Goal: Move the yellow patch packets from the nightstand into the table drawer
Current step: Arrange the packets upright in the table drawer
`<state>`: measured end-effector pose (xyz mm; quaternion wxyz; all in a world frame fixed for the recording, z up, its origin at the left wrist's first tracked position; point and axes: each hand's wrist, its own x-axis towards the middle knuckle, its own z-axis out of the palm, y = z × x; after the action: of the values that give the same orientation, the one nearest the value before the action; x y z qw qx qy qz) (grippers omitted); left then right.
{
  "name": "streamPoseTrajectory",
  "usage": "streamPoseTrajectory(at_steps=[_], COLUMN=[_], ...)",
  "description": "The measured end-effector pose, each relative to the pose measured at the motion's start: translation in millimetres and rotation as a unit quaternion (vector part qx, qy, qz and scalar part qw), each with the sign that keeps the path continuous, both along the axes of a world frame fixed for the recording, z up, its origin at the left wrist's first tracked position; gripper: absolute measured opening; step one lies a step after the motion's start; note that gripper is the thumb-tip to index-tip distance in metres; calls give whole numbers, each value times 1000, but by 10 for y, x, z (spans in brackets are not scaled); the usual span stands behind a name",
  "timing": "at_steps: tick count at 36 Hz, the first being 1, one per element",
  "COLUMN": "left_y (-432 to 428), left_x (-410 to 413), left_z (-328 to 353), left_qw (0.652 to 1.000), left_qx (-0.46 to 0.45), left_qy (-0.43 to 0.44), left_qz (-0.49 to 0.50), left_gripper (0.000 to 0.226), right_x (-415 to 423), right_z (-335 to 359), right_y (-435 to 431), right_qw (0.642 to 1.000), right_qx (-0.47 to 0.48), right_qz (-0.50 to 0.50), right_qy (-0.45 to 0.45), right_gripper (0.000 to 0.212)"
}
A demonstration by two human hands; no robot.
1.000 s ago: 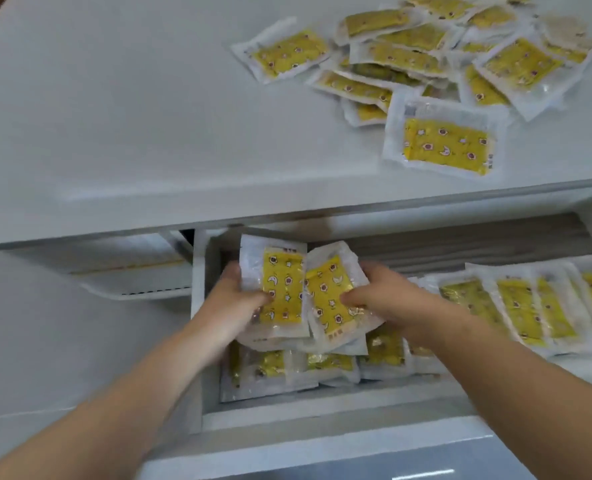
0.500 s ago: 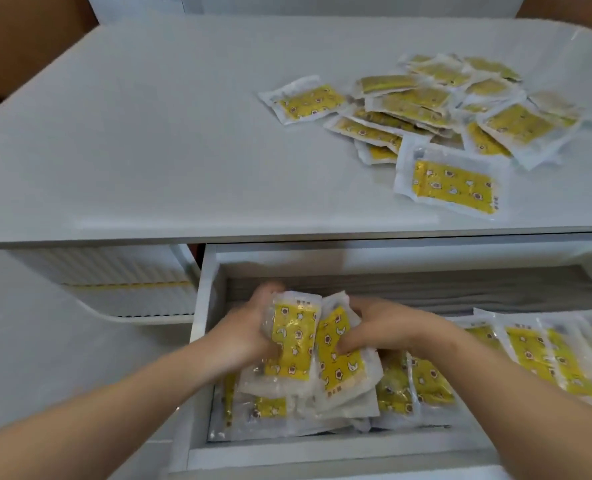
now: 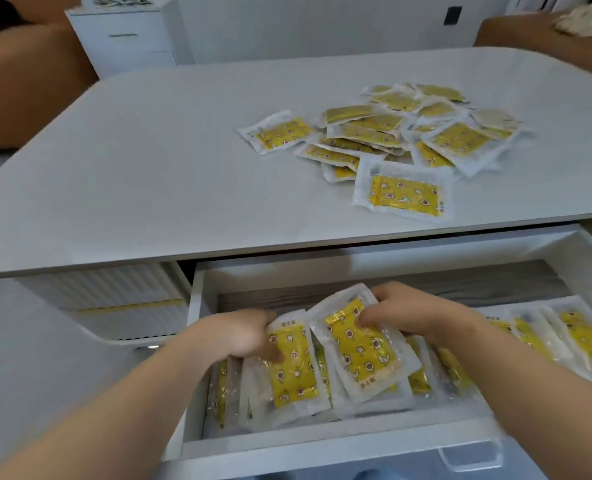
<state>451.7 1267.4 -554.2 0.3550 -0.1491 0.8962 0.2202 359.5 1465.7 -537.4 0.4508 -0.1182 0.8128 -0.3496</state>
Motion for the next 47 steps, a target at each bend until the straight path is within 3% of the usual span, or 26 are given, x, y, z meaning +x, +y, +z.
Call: streamPoseTrajectory(at_steps=[3, 10, 24, 32, 40, 47], left_y=[83, 233, 50, 111, 96, 99], left_x=[35, 74, 7, 58, 13, 7], left_z=[-59, -188, -96, -176, -172, -187], left_qw=[999, 993, 984, 976, 963, 982], left_qx=[-37, -106, -105, -163, -161, -32], left_qy=[16, 26, 129, 102, 211, 185], left_qz=[1, -53, -66, -105, -53, 21], left_gripper=[65, 63, 41, 44, 21, 21], right_x=[28, 107, 36, 64, 91, 22], right_z=[-15, -140, -231, -239, -206, -225], right_y=[74, 29, -44, 5, -8, 18], right_qw=[1000, 1000, 996, 999, 997, 1000], right_qx=[3, -9, -50, -21, 22, -2], right_qz=[-6, 19, -6, 25, 63, 3], right_qy=[-4, -18, -73, -11, 27, 22], right_gripper=[10, 14, 14, 13, 15, 10])
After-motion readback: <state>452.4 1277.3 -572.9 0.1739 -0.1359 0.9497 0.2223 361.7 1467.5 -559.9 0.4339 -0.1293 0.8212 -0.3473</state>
